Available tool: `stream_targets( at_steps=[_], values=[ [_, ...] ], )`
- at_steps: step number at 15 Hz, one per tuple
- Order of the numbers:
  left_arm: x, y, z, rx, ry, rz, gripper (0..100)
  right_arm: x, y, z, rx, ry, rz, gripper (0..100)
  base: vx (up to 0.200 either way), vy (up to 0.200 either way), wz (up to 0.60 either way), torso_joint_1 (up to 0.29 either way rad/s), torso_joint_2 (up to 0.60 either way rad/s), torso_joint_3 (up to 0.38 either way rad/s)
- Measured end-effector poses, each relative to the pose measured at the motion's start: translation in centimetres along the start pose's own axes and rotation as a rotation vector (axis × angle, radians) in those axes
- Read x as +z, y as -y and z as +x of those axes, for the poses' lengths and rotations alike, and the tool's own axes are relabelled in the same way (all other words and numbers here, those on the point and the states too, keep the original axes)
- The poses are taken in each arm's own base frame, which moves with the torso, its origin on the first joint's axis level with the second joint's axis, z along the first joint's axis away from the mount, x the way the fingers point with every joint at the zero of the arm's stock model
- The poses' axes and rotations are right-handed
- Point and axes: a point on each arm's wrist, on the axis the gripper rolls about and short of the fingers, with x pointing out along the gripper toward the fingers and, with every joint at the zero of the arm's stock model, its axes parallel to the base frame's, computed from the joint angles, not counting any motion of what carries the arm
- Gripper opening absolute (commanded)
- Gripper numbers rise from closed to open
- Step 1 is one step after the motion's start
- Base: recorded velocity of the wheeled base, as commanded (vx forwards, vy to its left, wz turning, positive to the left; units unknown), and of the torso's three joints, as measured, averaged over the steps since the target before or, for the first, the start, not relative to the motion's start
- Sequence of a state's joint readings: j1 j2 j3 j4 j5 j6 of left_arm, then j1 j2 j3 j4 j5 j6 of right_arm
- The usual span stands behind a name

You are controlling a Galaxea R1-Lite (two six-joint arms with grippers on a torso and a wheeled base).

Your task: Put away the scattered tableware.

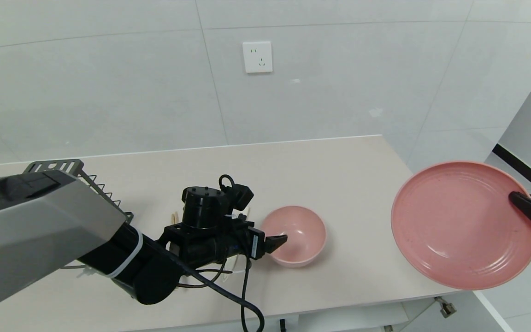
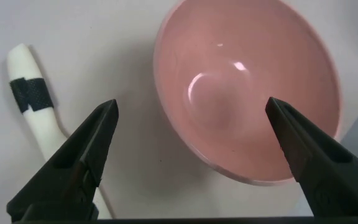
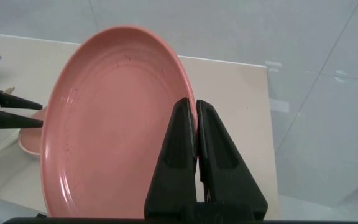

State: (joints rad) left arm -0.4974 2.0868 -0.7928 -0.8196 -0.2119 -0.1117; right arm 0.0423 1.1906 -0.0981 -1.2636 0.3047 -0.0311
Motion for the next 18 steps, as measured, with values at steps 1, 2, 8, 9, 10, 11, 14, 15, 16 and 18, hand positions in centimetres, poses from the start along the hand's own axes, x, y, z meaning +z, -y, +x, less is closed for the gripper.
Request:
stream_targets(
  at_steps=[1,2,8,9,10,11,14,15,16,18],
  values=[
    [-0.2,0.0,0.2,0.001,-0.006,-0.001,100,0.0,0.0,0.0,0.000,-0.001,0.000,0,0.000,0.000,0.00,0.000,0.00,0.000],
    [-0.4,-0.1,0.4,0.001,-0.010,-0.002,100,0.0,0.0,0.0,0.000,-0.001,0.001,0,0.000,0.000,0.00,0.000,0.00,0.000],
    [-1.0,0.0,1.5,-0.008,-0.029,0.000,100,-0.1,0.0,0.0,0.000,-0.004,0.001,0,0.000,0.000,0.00,0.000,0.00,0.000],
    [-1.1,0.1,1.6,-0.008,-0.035,0.000,100,-0.1,0.0,0.0,0.000,-0.004,0.002,0,0.000,0.000,0.00,0.000,0.00,0.000],
    [-1.3,0.1,1.7,-0.009,-0.040,-0.001,100,-0.1,0.0,0.0,0.001,-0.003,0.002,0,0.000,0.000,0.00,0.000,0.00,0.000],
    [-1.5,0.1,1.8,-0.011,-0.047,-0.001,0,-0.1,0.0,0.0,0.001,-0.003,0.001,0,0.000,0.000,0.00,0.000,0.00,0.000],
    [-1.8,0.3,2.0,-0.012,-0.055,0.001,0,0.0,0.0,0.0,0.000,-0.001,0.001,0,0.000,0.000,0.00,0.000,0.00,0.000],
    [-1.7,0.3,1.9,-0.002,-0.053,0.002,0,0.0,0.0,0.0,0.000,-0.001,0.000,0,0.000,0.000,0.00,0.000,0.00,0.000],
    [-1.5,0.4,1.8,0.007,-0.044,0.005,0,0.0,0.0,0.0,0.000,-0.001,0.000,0,0.000,0.000,0.00,0.000,0.00,0.000],
    [-0.8,0.5,1.3,0.010,-0.015,0.012,0,0.0,0.0,0.0,0.000,0.000,0.001,0,0.000,0.000,0.00,0.000,0.00,0.000]
  ],
)
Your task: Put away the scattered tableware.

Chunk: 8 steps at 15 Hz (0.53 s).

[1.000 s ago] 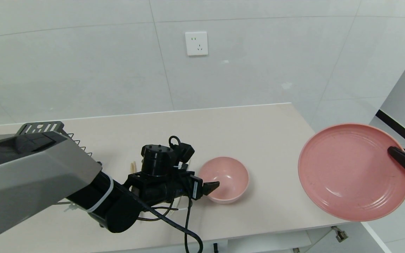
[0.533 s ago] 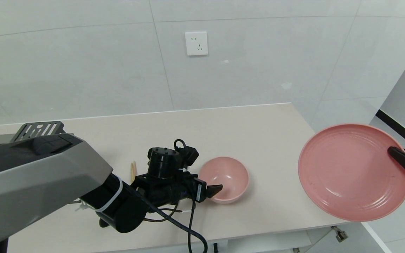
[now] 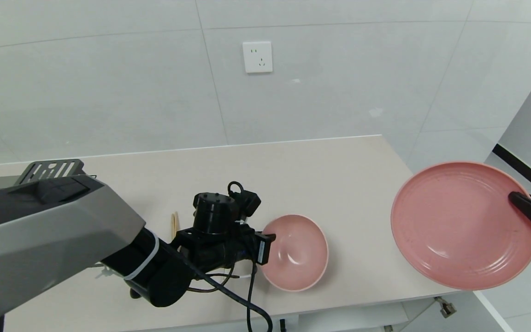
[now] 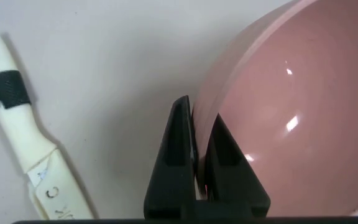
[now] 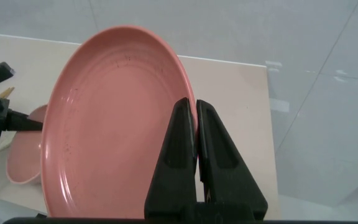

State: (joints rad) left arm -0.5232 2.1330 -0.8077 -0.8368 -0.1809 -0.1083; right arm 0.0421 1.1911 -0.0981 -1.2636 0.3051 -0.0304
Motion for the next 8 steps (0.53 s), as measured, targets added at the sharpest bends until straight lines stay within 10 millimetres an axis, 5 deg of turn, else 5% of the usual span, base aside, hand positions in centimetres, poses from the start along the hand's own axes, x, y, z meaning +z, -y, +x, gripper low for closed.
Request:
stream_targets(
  at_steps=[8],
  values=[
    [3.2,1.3,-6.1,0.036,0.180,0.027,0,0.7,0.9,-0.1,-0.064,0.025,0.013,0,0.000,0.000,0.00,0.000,0.00,0.000]
  ],
)
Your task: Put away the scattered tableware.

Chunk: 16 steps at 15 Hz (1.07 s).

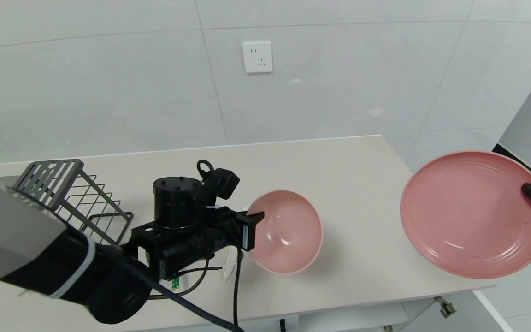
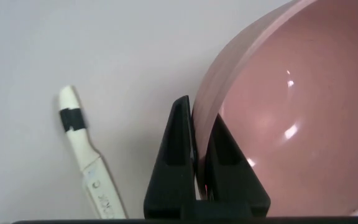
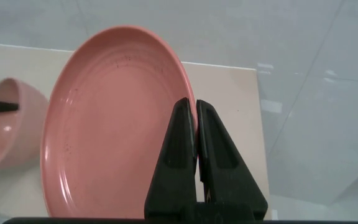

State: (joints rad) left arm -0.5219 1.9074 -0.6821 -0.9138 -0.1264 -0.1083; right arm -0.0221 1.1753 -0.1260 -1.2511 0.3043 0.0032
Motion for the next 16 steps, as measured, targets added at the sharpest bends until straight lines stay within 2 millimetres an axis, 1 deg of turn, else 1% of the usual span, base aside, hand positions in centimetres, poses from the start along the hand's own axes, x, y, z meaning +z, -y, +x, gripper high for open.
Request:
stream_targets(
  at_steps=[2,4,5,7,9,11,12,14,16],
  values=[
    [1.1,0.3,-2.6,0.014,0.051,0.000,0,0.1,0.3,-0.1,-0.020,0.004,0.036,0,0.000,0.000,0.00,0.000,0.00,0.000],
    [2.2,0.1,-5.2,0.037,0.110,0.005,0,0.4,0.3,0.1,-0.020,0.012,0.030,0,0.000,0.000,0.00,0.000,0.00,0.000],
    [2.8,0.1,-6.3,0.046,0.146,0.010,0,0.4,0.2,0.3,-0.005,0.013,0.019,0,0.000,0.000,0.00,0.000,0.00,0.000],
    [3.0,0.0,-8.0,0.055,0.184,0.014,0,0.3,-0.6,0.7,0.052,0.010,0.013,0,0.000,0.000,0.00,0.000,0.00,0.000],
    [1.8,-0.3,-9.5,0.069,0.194,0.011,0,0.2,-1.3,1.0,0.094,0.006,0.018,0,0.000,0.000,0.00,0.000,0.00,0.000],
    [1.3,-0.4,-10.8,0.075,0.304,0.020,0,0.0,-1.5,1.2,0.087,-0.005,0.007,0,0.000,0.000,0.00,0.000,0.00,0.000],
    [0.9,-0.4,-11.2,0.076,0.320,0.001,0,-0.2,-1.5,1.2,0.087,-0.015,0.009,0,0.000,0.000,0.00,0.000,0.00,0.000],
    [0.1,-0.4,-11.7,0.037,0.317,-0.129,0,-0.6,-1.5,1.5,0.083,-0.034,0.010,0,0.000,0.000,0.00,0.000,0.00,0.000],
    [-0.6,-0.3,-12.0,0.033,0.299,-0.145,0,-0.9,-1.5,1.8,0.064,-0.052,0.020,0,0.000,0.000,0.00,0.000,0.00,0.000]
  ],
)
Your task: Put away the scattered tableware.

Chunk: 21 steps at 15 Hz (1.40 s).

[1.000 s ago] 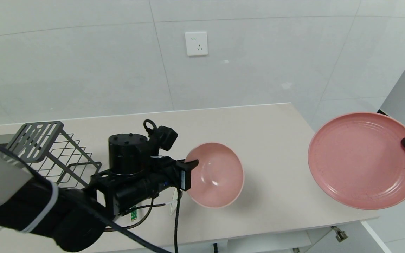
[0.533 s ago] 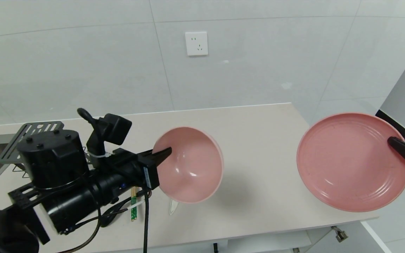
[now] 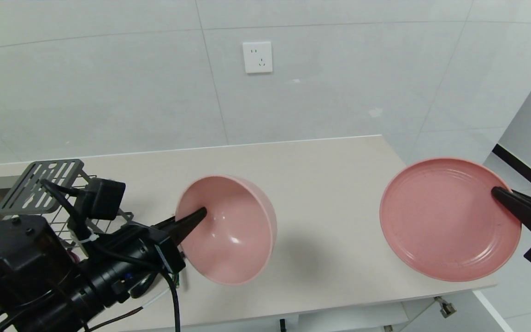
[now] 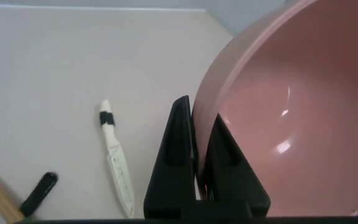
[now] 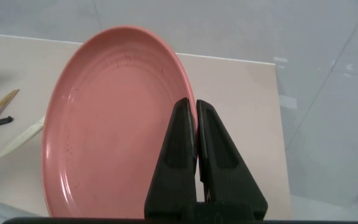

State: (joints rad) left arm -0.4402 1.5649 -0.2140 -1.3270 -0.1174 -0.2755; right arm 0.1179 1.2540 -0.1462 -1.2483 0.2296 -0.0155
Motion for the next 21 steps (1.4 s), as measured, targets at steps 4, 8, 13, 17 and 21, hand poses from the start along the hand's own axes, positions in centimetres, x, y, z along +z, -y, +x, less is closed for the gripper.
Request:
stream_targets(
  at_steps=[4,8,13,17,21],
  values=[
    [-0.3,0.7,-0.7,-0.020,0.099,0.074,0,-0.6,0.1,0.7,0.002,-0.028,0.018,0,0.000,0.000,0.00,0.000,0.00,0.000],
    [-2.8,0.5,0.7,0.031,0.002,0.343,0,-1.1,0.1,1.1,0.012,-0.036,0.021,0,0.000,0.000,0.00,0.000,0.00,0.000],
    [-2.7,0.8,3.4,0.043,0.031,0.442,0,-2.1,-0.2,1.6,0.031,0.034,0.001,0,0.000,0.000,0.00,0.000,0.00,0.000],
    [-2.8,1.0,4.1,0.033,0.036,0.442,0,-3.3,-1.1,2.4,0.087,-0.017,0.006,0,-0.050,0.000,0.00,0.001,0.00,0.001],
    [-2.5,1.1,5.2,0.031,0.064,0.442,0,-3.1,-1.3,2.0,0.096,-0.011,0.006,0,-0.200,0.000,0.00,0.005,0.00,0.000]
  ],
)
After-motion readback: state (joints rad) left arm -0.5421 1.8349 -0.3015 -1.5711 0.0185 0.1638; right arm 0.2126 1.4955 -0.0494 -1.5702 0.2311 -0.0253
